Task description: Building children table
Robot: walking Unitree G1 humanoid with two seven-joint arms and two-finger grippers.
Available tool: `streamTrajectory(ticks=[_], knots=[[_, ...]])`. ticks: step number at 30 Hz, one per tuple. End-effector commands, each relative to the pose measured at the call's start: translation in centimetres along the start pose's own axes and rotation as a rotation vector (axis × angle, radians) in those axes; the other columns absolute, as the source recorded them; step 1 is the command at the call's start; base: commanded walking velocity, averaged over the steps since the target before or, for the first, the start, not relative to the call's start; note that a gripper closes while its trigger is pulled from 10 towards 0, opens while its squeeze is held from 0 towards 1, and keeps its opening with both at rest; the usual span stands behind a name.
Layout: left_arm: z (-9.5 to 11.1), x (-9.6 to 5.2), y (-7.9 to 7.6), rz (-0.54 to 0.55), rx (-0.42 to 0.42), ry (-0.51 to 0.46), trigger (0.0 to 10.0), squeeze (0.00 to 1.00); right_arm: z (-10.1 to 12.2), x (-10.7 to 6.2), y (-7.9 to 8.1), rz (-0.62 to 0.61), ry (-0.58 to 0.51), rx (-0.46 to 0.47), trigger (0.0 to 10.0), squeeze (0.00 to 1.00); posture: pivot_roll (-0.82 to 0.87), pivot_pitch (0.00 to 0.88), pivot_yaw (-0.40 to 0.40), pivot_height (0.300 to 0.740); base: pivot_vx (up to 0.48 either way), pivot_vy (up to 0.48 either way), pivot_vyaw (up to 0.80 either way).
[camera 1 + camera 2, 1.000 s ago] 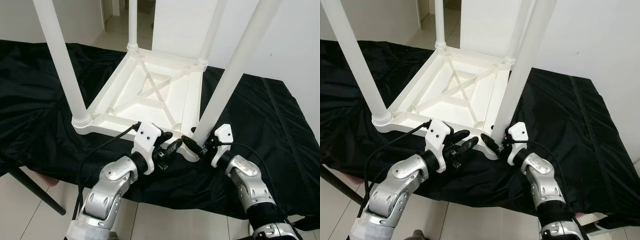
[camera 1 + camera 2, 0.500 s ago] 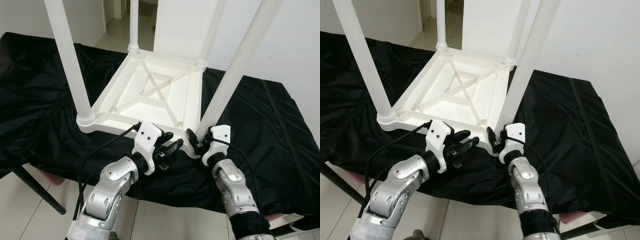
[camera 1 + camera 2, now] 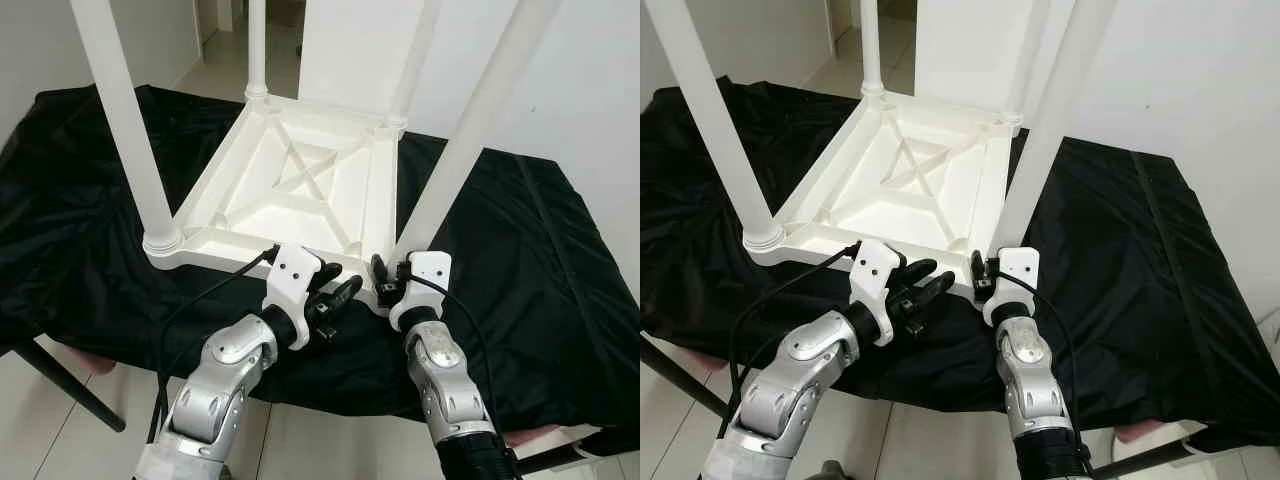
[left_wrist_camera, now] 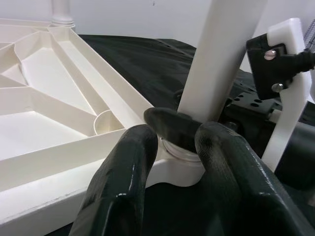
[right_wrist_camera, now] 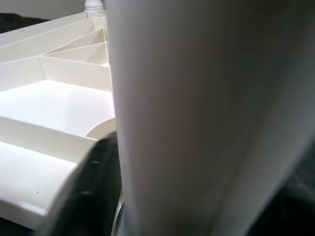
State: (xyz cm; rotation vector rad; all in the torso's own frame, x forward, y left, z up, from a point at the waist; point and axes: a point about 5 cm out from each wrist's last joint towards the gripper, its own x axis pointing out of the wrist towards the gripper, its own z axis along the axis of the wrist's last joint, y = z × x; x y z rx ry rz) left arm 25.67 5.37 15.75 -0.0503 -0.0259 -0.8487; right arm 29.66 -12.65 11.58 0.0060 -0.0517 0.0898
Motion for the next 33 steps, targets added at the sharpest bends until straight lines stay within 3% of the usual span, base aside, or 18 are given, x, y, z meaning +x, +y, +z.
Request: streamTrajectory(ticks=[1,7,10,13,14,16,18,19,21,26,27,28,29,30,33], knots=[[-0.1,0.1,-0.2,-0.007,-0.005,0.001,10.0,0.0,-0.3,0.0,-0.4,0.001,0.017,-0.027,10.0,1.0,0.14,0.012,-0.092,0.74,0.0,0.0,0.0],[-0.2,0.2,-0.4,-0.015,-0.004,0.003,10.0,0.0,0.4,0.4,-1.2,0.059,-0.009,0.014,10.0,1.0,0.14,0.005,-0.092,0.74,0.0,0.0,0.0],[-0.2,0.2,-0.4,-0.016,-0.005,0.003,10.0,0.0,0.8,0.6,-1.8,0.219,0.0,-0.031,10.0,1.0,0.14,0.003,-0.089,0.74,0.0,0.0,0.0],[-0.1,0.2,-0.4,-0.017,-0.005,0.003,10.0,0.0,0.8,0.6,-1.9,0.265,0.001,-0.052,10.0,1.0,0.14,0.003,-0.089,0.74,0.0,0.0,0.0],[-0.1,0.2,-0.4,-0.018,-0.005,0.003,10.0,0.0,1.0,0.5,-1.8,0.347,-0.001,-0.066,10.0,0.0,0.14,0.0,-0.083,0.74,0.0,0.0,0.0],[-0.1,0.2,-0.3,-0.019,-0.004,0.004,10.0,0.0,1.1,0.4,-1.7,0.399,-0.002,-0.072,10.0,0.0,0.14,0.0,-0.083,0.74,0.0,0.0,0.0],[-0.1,0.3,-0.3,-0.024,-0.002,0.004,10.0,0.0,1.4,0.1,-1.5,0.546,-0.014,-0.111,10.0,0.0,0.13,0.0,-0.075,0.74,0.0,0.0,0.0],[-0.1,0.3,-0.3,-0.024,-0.002,0.004,10.0,0.0,1.4,0.1,-1.5,0.546,-0.014,-0.111,10.0,0.0,0.13,0.0,-0.075,0.74,0.0,0.0,0.0],[0.0,0.4,-0.3,-0.029,0.001,0.003,10.0,0.0,1.2,0.0,-1.4,0.661,0.008,-0.143,10.0,0.0,0.13,0.0,-0.075,0.74,0.0,0.0,0.0],[0.1,0.4,-0.1,-0.024,0.003,0.001,10.0,0.0,0.8,0.2,-1.8,0.684,0.021,-0.177,10.0,0.0,0.13,0.004,-0.075,0.74,0.0,0.0,0.0],[0.1,0.3,-0.1,-0.021,0.003,0.0,10.0,0.0,0.6,0.2,-2.0,0.691,0.031,-0.179,7.3,0.0,0.14,0.006,-0.075,0.74,0.0,0.0,0.0],[0.1,0.3,-0.1,-0.021,0.003,0.0,10.0,0.0,0.6,0.2,-2.0,0.691,0.031,-0.179,7.3,0.0,0.14,0.006,-0.075,0.74,0.0,0.0,0.0],[0.1,0.3,0.0,-0.017,0.003,0.001,10.0,0.0,0.2,0.3,-2.2,0.687,0.049,-0.186,1.8,0.0,0.14,0.008,-0.076,0.74,0.0,0.0,0.0],[0.1,0.2,0.0,-0.015,0.002,0.001,10.0,0.0,-0.2,0.2,-2.4,0.692,0.065,-0.177,0.0,0.0,0.14,0.01,-0.076,0.74,0.0,0.0,0.0],[0.1,0.2,0.0,-0.012,0.0,0.002,10.0,0.0,-0.7,0.0,-2.6,0.689,0.083,-0.168,0.0,0.0,0.14,0.012,-0.075,0.74,0.0,0.0,0.0]])
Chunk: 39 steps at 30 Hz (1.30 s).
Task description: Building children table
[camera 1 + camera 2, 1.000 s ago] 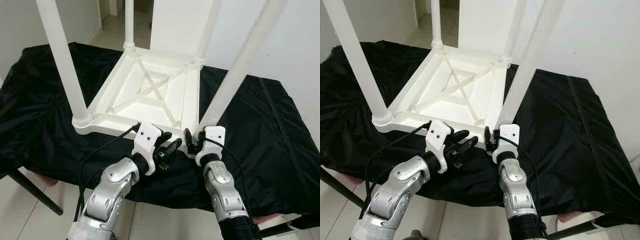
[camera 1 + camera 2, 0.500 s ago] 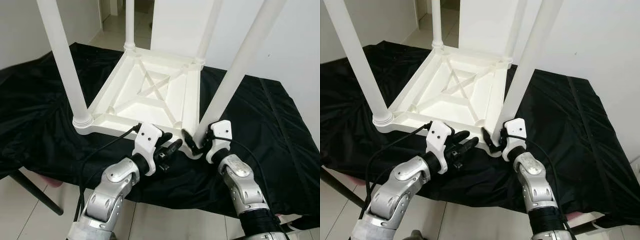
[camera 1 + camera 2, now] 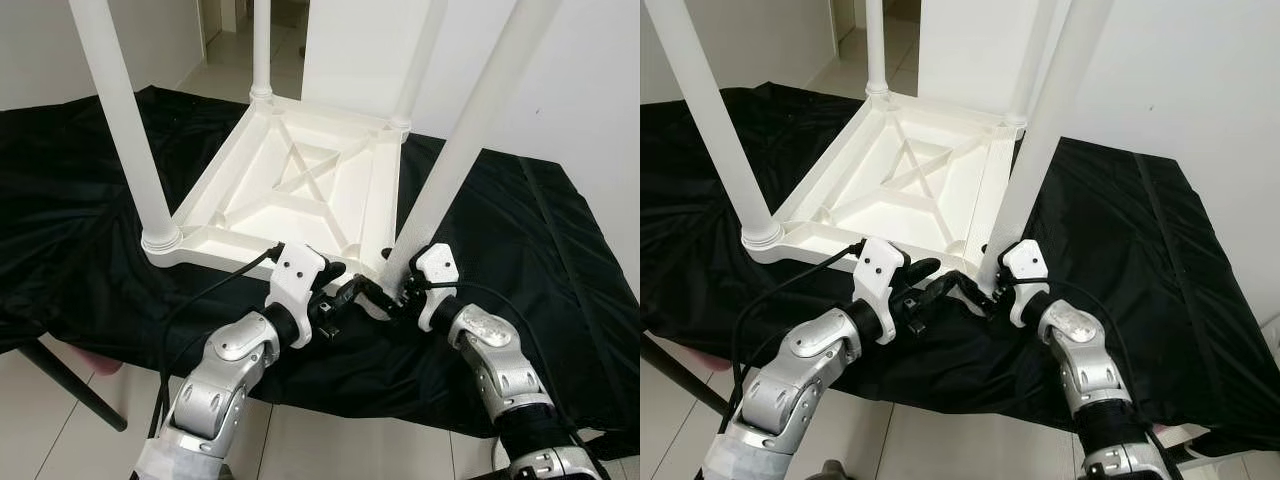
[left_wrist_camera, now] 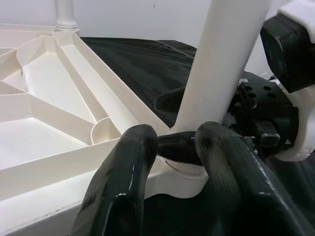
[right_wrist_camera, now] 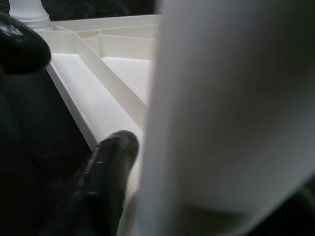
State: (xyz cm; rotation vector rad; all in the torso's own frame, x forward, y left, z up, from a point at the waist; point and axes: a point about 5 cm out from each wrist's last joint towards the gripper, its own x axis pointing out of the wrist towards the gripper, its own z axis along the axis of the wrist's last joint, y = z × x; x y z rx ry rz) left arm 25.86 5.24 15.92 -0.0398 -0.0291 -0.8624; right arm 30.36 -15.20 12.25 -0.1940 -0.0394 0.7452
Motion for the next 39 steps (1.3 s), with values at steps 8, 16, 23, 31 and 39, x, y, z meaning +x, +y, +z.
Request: streamTrajectory(ticks=[8,16,23,31,39], knots=[[-0.1,-0.2,0.0,0.002,-0.009,0.004,10.0,0.0,-1.7,-0.5,1.0,-0.011,0.024,0.093,0.0,0.0,0.14,0.017,-0.071,0.74,0.0,0.0,0.0],[-0.2,-0.1,-0.2,-0.005,-0.014,0.004,10.0,0.0,-2.3,-0.3,0.8,-0.31,0.022,0.16,0.0,0.0,0.13,0.021,-0.076,0.74,0.0,0.0,0.0],[-0.3,0.0,-0.3,-0.007,-0.021,0.005,10.0,0.0,-1.9,-0.5,0.6,-0.502,0.025,0.166,0.0,0.0,0.12,0.022,-0.077,0.74,0.0,0.0,0.0],[-0.4,0.3,-0.6,-0.005,-0.031,-0.004,10.0,0.0,-1.2,0.9,2.6,-0.683,0.026,0.223,0.0,0.0,0.11,0.02,-0.09,0.74,0.0,0.0,0.0],[-0.4,0.3,-0.4,0.0,-0.028,-0.001,10.0,0.0,-1.1,1.2,2.4,-0.649,0.032,0.215,10.0,0.02,0.12,0.017,-0.094,0.74,0.0,0.0,0.0]])
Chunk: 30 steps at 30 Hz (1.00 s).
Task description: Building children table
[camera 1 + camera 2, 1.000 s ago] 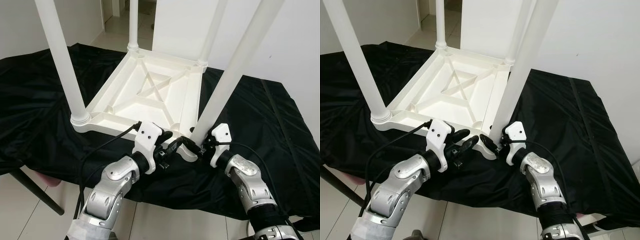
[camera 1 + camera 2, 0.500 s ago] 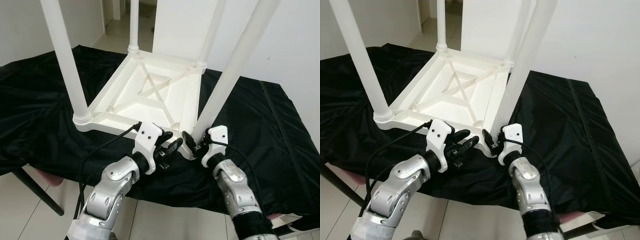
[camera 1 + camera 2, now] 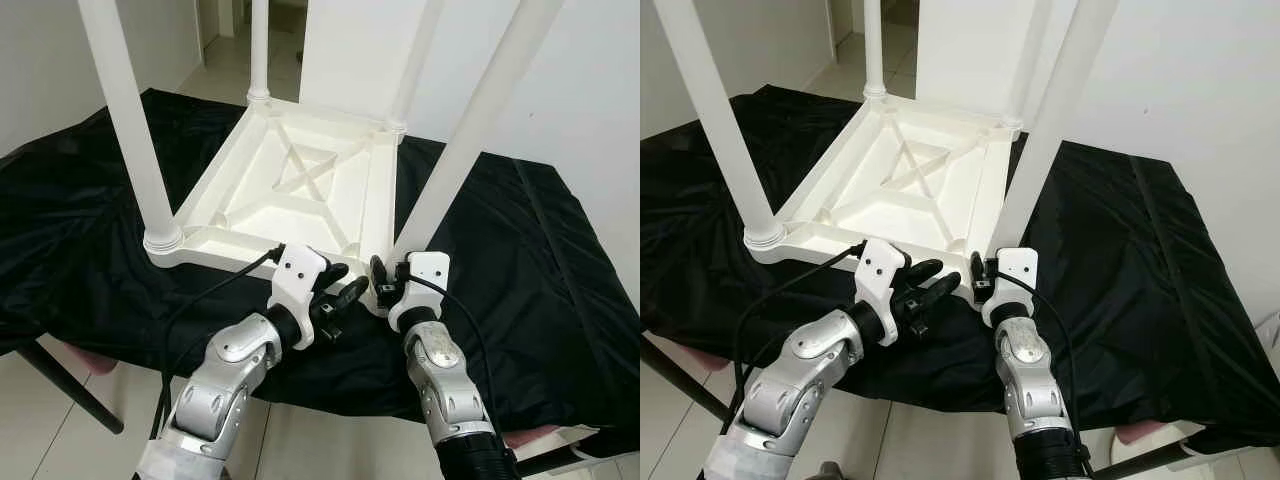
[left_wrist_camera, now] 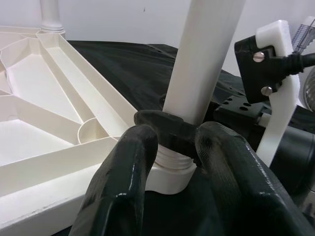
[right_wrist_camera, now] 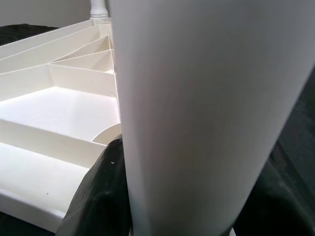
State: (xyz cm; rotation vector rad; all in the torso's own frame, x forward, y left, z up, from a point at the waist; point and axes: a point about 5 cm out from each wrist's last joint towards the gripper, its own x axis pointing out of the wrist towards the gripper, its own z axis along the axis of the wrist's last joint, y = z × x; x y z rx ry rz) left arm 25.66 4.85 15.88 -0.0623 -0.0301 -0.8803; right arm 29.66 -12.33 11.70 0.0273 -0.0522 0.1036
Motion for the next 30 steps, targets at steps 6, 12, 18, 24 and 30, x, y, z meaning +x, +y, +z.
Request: streamTrajectory(ticks=[6,12,18,24,30], knots=[[-0.4,0.0,0.1,0.024,-0.006,0.01,10.0,0.0,-0.4,0.2,-0.6,0.061,0.029,0.028,10.0,1.0,0.13,0.016,-0.088,0.74,0.0,0.0,0.0],[-0.4,-0.2,0.1,0.021,-0.004,0.013,10.0,0.0,0.3,0.4,-1.9,0.154,0.005,0.008,10.0,1.0,0.13,0.017,-0.087,0.74,0.0,0.0,0.0],[-0.3,-0.2,0.3,0.014,0.001,0.016,10.0,0.0,0.6,0.9,-4.5,0.313,0.002,-0.201,10.0,0.0,0.12,0.014,-0.068,0.74,0.0,0.0,0.0],[-0.2,0.0,0.3,0.005,0.003,0.014,10.0,0.0,0.5,1.3,-4.5,0.438,-0.013,-0.332,10.0,0.0,0.11,0.008,-0.061,0.74,0.0,0.0,0.0],[-0.1,0.3,0.3,-0.002,0.005,0.011,10.0,0.0,-0.3,1.1,-3.1,0.632,0.011,-0.343,0.0,0.0,0.11,0.005,-0.06,0.74,0.0,0.0,0.0]])
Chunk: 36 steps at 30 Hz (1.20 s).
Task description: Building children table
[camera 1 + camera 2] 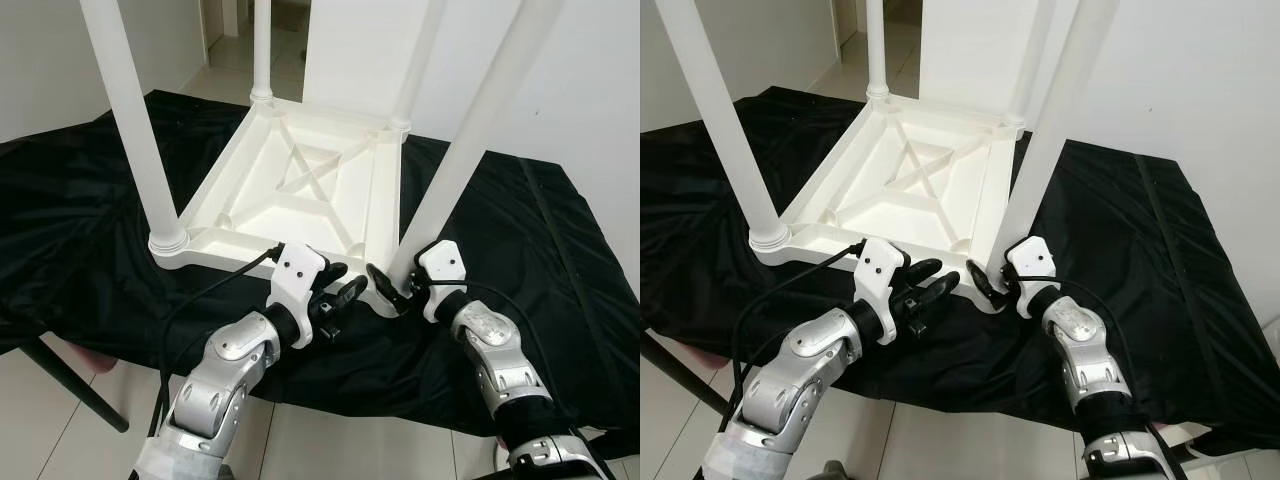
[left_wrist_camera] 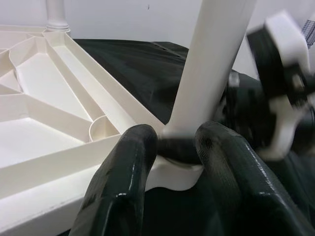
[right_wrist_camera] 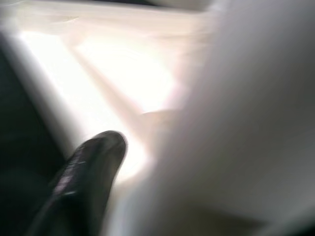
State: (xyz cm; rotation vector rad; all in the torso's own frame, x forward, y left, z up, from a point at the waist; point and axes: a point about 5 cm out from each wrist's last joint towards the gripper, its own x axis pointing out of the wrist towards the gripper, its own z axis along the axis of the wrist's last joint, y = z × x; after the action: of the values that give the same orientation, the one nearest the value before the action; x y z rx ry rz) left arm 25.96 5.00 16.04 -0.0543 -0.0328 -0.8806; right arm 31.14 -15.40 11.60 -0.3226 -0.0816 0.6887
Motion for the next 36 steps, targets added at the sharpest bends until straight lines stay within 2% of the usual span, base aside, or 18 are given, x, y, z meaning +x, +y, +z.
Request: streamTrajectory(ticks=[1,5,8,14,16,21,25,26,27,28,29,30,31,32,33,34,35,36], knots=[[-0.3,0.2,0.0,-0.002,-0.002,0.01,10.0,0.0,-0.3,0.1,0.4,0.067,0.018,0.005,0.0,0.0,0.11,0.003,-0.062,0.74,0.0,0.0,0.0],[-0.2,0.2,0.0,-0.001,-0.001,0.009,10.0,0.0,-0.5,0.1,0.5,0.086,0.021,0.013,0.0,0.0,0.11,0.003,-0.062,0.74,0.0,0.0,0.0],[-0.2,0.2,0.0,0.001,0.0,0.007,10.0,0.0,-1.0,0.0,0.6,0.11,0.025,0.062,0.0,0.0,0.12,0.002,-0.063,0.74,0.0,0.0,0.0],[-0.2,0.1,0.0,0.0,0.0,0.007,10.0,0.0,-1.3,-0.4,0.0,0.04,-0.013,0.172,0.0,0.0,0.12,0.005,-0.062,0.74,0.0,0.0,0.0],[-0.2,0.1,0.0,0.0,-0.002,0.008,10.0,0.0,-1.2,-0.5,-0.4,-0.039,-0.043,0.237,0.0,0.0,0.12,0.013,-0.064,0.74,0.0,0.0,0.0],[-0.2,0.0,-0.1,-0.001,-0.007,0.009,10.0,0.0,-1.0,-0.6,-0.4,-0.17,-0.081,0.319,0.0,0.0,0.12,0.016,-0.067,0.74,0.0,0.0,0.0],[-0.3,0.0,-0.2,-0.001,-0.009,0.009,10.0,0.0,-1.0,-0.6,-0.2,-0.214,-0.083,0.337,0.0,0.0,0.12,0.017,-0.069,0.74,0.0,0.0,0.0],[-0.3,0.0,-0.3,-0.002,-0.011,0.01,10.0,0.0,-1.0,-0.6,0.0,-0.288,-0.079,0.346,0.0,0.0,0.12,0.018,-0.07,0.74,0.0,0.0,0.0],[-0.3,0.0,-0.3,-0.002,-0.011,0.01,10.0,0.0,-1.0,-0.6,0.0,-0.288,-0.079,0.346,0.0,0.0,0.12,0.018,-0.07,0.74,0.0,0.0,0.0],[-0.4,0.0,-0.4,-0.004,-0.013,0.011,10.0,0.0,-1.2,-0.5,0.3,-0.384,-0.061,0.363,0.0,0.0,0.12,0.017,-0.07,0.74,0.0,0.0,0.0],[-0.4,0.0,-0.4,-0.004,-0.013,0.011,10.0,0.0,-1.2,-0.5,0.3,-0.384,-0.061,0.363,0.0,0.0,0.12,0.017,-0.07,0.74,0.0,0.0,0.0],[-0.4,0.0,-0.4,-0.006,-0.015,0.011,10.0,0.0,-1.4,-0.5,0.5,-0.468,-0.042,0.376,0.0,0.0,0.12,0.017,-0.074,0.74,0.0,0.0,0.0],[-0.4,0.0,-0.4,-0.006,-0.015,0.011,10.0,0.0,-1.4,-0.5,0.5,-0.468,-0.042,0.376,0.0,0.0,0.12,0.017,-0.074,0.74,0.0,0.0,0.0],[-0.4,-0.1,-0.5,-0.007,-0.016,0.012,10.0,0.0,-1.5,-0.6,0.6,-0.542,-0.019,0.378,0.0,0.0,0.12,0.018,-0.073,0.74,0.0,0.0,0.0],[-0.4,-0.1,-0.5,-0.007,-0.016,0.012,10.0,0.0,-1.5,-0.6,0.6,-0.542,-0.019,0.378,0.0,0.0,0.12,0.018,-0.073,0.74,0.0,0.0,0.0],[-0.4,-0.1,-0.5,-0.008,-0.017,0.012,10.0,0.0,-1.8,-0.6,0.6,-0.625,0.025,0.372,0.0,0.0,0.12,0.019,-0.077,0.74,0.0,0.0,0.0],[-0.4,-0.1,-0.5,-0.008,-0.017,0.012,10.0,0.0,-1.8,-0.6,0.6,-0.625,0.025,0.372,0.0,0.0,0.12,0.019,-0.077,0.74,0.0,0.0,0.0],[-0.5,-0.1,-0.5,-0.011,-0.018,0.012,10.0,0.0,-2.6,-0.6,0.7,-0.738,0.138,0.34,0.0,0.0,0.12,0.017,-0.076,0.74,0.0,0.0,0.0]])
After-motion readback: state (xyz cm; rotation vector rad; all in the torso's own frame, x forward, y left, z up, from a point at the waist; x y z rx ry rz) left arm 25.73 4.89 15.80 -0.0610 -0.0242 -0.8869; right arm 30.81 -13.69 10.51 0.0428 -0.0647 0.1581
